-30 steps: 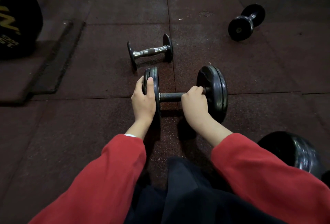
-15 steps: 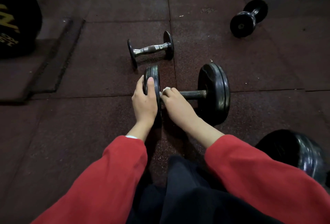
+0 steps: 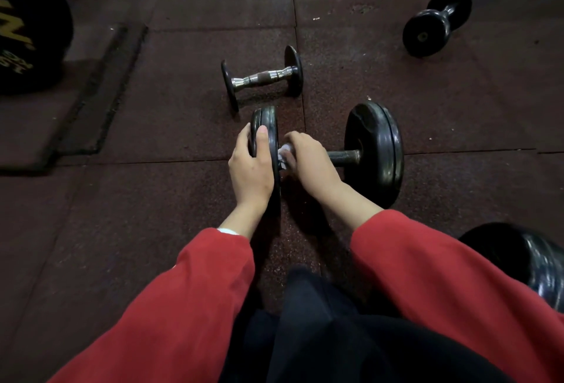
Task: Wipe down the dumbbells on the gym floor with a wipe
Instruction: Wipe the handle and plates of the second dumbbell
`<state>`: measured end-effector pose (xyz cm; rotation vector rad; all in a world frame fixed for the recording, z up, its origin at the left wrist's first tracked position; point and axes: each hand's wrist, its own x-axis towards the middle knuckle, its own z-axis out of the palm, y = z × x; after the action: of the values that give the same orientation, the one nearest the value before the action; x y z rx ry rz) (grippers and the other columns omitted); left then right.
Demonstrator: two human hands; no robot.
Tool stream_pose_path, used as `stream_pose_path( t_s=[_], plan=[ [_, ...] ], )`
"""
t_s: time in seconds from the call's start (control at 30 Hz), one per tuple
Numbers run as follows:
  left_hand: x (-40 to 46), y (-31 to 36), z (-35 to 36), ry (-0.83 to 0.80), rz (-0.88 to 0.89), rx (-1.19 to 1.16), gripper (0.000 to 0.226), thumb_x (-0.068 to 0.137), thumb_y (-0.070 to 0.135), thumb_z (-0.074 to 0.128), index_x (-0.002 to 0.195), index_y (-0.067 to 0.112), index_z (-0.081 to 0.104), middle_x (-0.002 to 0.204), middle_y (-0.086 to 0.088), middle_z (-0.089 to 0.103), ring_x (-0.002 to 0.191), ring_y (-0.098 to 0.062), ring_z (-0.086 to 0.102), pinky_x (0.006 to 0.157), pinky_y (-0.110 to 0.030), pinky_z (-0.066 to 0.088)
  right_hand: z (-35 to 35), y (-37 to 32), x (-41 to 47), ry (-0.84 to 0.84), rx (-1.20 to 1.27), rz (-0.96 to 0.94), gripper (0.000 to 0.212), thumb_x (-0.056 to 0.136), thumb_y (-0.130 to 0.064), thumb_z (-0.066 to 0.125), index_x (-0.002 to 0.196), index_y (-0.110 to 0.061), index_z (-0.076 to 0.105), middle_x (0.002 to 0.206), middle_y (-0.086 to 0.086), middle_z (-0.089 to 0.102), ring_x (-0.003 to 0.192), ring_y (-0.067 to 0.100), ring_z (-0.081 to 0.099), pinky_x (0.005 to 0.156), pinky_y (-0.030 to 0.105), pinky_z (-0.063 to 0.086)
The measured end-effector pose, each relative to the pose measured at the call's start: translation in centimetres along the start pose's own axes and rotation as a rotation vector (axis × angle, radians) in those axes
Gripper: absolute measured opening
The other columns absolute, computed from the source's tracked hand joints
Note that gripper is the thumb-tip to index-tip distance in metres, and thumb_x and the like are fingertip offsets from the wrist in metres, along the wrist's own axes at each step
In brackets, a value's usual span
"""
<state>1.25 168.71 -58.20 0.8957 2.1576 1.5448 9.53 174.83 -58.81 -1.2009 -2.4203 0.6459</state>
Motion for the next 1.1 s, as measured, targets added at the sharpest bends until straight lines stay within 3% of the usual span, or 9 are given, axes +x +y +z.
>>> stream_pose_path(
  t_s=[0.13, 0.23, 0.33, 0.43, 0.67, 0.87, 1.0, 1.1],
  plan=[
    [0.1, 0.0, -0.1, 0.007, 0.001, -0.003, 0.048, 0.092, 0.040, 0.042, 0.128, 0.010, 0.054, 0.129, -0.007, 0.059, 0.121, -0.018, 0.051, 0.098, -0.020, 0.033, 0.9, 0.4, -0.2, 0.040, -0.034, -0.052, 0.018, 0.094, -0.013, 0.050, 0.100, 0.001, 0.060, 0.101, 0.017, 0.064, 0.096, 0.035, 0.057, 0.085, 0.036, 0.038],
    [0.2, 0.1, 0.0, 0.004, -0.028, -0.011, 0.042, 0.096, 0.035, 0.044, 0.129, 0.011, 0.054, 0.129, -0.006, 0.059, 0.122, -0.017, 0.051, 0.100, -0.021, 0.034, 0.9, 1.2, -1.1, 0.019, -0.055, -0.123, 0.023, 0.089, -0.007, 0.056, 0.110, 0.000, 0.062, 0.109, 0.015, 0.065, 0.103, 0.033, 0.058, 0.093, 0.031, 0.037],
    [0.0, 0.0, 0.0, 0.003, -0.034, -0.033, 0.048, 0.093, 0.042, 0.044, 0.129, 0.012, 0.053, 0.130, -0.003, 0.058, 0.122, -0.015, 0.050, 0.103, -0.022, 0.035, 0.1, 1.3, -1.5, -0.009, -0.105, -0.147, 0.035, 0.085, -0.004, 0.056, 0.120, -0.003, 0.059, 0.118, 0.013, 0.064, 0.111, 0.030, 0.056, 0.099, 0.031, 0.034],
    [-0.2, -0.1, 0.0, 0.011, -0.015, -0.037, 0.061, 0.084, 0.049, 0.037, 0.129, 0.012, 0.054, 0.130, -0.004, 0.058, 0.123, -0.015, 0.050, 0.103, -0.022, 0.034, -0.4, 0.7, -0.4, -0.062, -0.199, -0.114, 0.030, 0.089, -0.013, 0.051, 0.117, -0.011, 0.062, 0.113, 0.010, 0.066, 0.107, 0.030, 0.057, 0.095, 0.037, 0.039],
    [0.0, -0.2, 0.0, 0.000, -0.012, -0.041, 0.062, 0.083, 0.049, 0.037, 0.129, 0.011, 0.054, 0.131, -0.003, 0.058, 0.123, -0.014, 0.050, 0.104, -0.022, 0.034, -0.9, -0.4, 1.7, -0.181, -0.128, 0.099, 0.026, 0.094, -0.016, 0.046, 0.112, -0.010, 0.064, 0.112, 0.016, 0.066, 0.108, 0.035, 0.058, 0.085, 0.036, 0.044],
    [0.0, -0.3, 0.0, -0.001, -0.009, -0.043, 0.061, 0.083, 0.049, 0.037, 0.128, 0.011, 0.054, 0.129, -0.004, 0.059, 0.122, -0.015, 0.051, 0.104, -0.024, 0.036, -0.4, -0.3, -0.6, -0.088, -0.276, -0.155, 0.025, 0.088, -0.007, 0.048, 0.107, -0.003, 0.063, 0.104, 0.017, 0.064, 0.096, 0.036, 0.057, 0.089, 0.039, 0.039],
    [-0.1, -0.2, 0.0, -0.003, -0.004, -0.057, 0.058, 0.084, 0.047, 0.039, 0.128, 0.011, 0.055, 0.128, -0.004, 0.059, 0.121, -0.015, 0.051, 0.102, -0.023, 0.035, 0.7, 1.5, -3.2, 0.150, -0.317, -0.307, 0.035, 0.075, -0.004, 0.041, 0.096, -0.003, 0.069, 0.088, 0.013, 0.066, 0.078, 0.032, 0.063, 0.091, 0.045, 0.048],
    [0.0, -0.3, 0.0, 0.000, -0.008, -0.057, 0.060, 0.083, 0.049, 0.038, 0.127, 0.012, 0.055, 0.128, -0.003, 0.060, 0.121, -0.014, 0.052, 0.102, -0.023, 0.035, 1.3, 2.2, -3.6, 0.160, -0.410, -0.455, 0.034, 0.078, -0.004, 0.041, 0.094, 0.000, 0.071, 0.083, 0.013, 0.067, 0.076, 0.029, 0.066, 0.089, 0.046, 0.051]
  ],
)
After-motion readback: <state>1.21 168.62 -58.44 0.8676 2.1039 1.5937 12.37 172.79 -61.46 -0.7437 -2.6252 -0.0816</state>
